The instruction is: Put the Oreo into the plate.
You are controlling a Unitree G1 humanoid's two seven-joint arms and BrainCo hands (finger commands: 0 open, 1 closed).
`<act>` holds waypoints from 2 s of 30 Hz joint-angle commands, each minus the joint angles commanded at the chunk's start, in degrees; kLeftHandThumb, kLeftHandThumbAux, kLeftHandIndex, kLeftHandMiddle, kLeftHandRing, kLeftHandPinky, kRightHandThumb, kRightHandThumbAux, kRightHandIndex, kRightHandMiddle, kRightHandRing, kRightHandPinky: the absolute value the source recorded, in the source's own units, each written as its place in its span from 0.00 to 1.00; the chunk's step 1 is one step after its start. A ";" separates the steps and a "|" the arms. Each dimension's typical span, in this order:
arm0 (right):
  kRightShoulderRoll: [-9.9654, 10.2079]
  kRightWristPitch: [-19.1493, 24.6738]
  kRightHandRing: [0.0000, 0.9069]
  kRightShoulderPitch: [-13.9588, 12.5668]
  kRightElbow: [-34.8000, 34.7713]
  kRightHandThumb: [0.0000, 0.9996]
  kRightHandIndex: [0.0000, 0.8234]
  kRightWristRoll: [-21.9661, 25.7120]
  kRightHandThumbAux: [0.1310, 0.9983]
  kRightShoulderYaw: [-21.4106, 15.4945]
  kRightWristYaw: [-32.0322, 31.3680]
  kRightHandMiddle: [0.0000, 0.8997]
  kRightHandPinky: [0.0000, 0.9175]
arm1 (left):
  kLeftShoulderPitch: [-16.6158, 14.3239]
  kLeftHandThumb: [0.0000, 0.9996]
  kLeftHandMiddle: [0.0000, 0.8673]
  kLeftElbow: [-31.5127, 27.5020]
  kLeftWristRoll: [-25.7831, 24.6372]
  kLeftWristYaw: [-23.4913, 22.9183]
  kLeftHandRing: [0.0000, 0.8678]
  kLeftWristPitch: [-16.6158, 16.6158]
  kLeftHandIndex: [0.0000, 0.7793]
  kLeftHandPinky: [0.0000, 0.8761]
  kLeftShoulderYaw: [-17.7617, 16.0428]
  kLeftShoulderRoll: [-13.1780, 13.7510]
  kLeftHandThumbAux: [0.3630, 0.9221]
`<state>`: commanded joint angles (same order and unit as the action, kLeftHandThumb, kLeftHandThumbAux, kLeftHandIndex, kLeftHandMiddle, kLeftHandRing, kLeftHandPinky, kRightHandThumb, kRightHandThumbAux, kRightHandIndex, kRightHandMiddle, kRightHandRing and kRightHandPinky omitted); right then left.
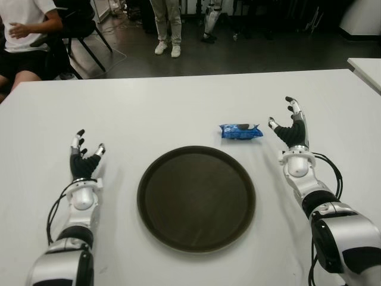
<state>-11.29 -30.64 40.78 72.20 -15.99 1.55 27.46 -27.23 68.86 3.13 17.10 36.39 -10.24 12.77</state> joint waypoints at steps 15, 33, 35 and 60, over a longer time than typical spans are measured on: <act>0.22 0.78 0.10 0.02 0.09 0.51 0.04 -0.41 0.77 0.62 1.78 0.08 0.12 | -0.02 0.00 0.07 0.47 -0.58 -0.02 0.04 -0.42 0.05 0.01 -0.19 -0.06 0.71; 1.92 0.99 0.09 -0.69 0.31 0.37 0.04 4.02 0.77 -2.54 -2.98 0.06 0.15 | 0.15 0.00 0.06 0.45 -0.98 -0.86 0.03 -0.14 0.05 0.01 -0.28 0.17 0.74; 2.14 0.79 0.10 -0.87 0.29 0.37 0.05 4.35 0.78 -2.80 -3.21 0.07 0.17 | 0.19 0.00 0.06 0.37 -0.86 -0.92 0.03 -0.11 0.05 0.01 -0.15 0.22 0.74; 3.44 -4.36 0.08 -2.72 0.06 0.14 0.05 3.78 0.80 -2.07 -2.44 0.08 0.11 | 0.04 0.00 0.06 0.15 -0.80 0.07 0.03 -0.36 0.05 0.02 -0.27 0.20 0.72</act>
<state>-7.85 -35.00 38.05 72.26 -12.21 -0.52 25.02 -27.19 69.01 2.33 17.17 36.03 -10.52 12.97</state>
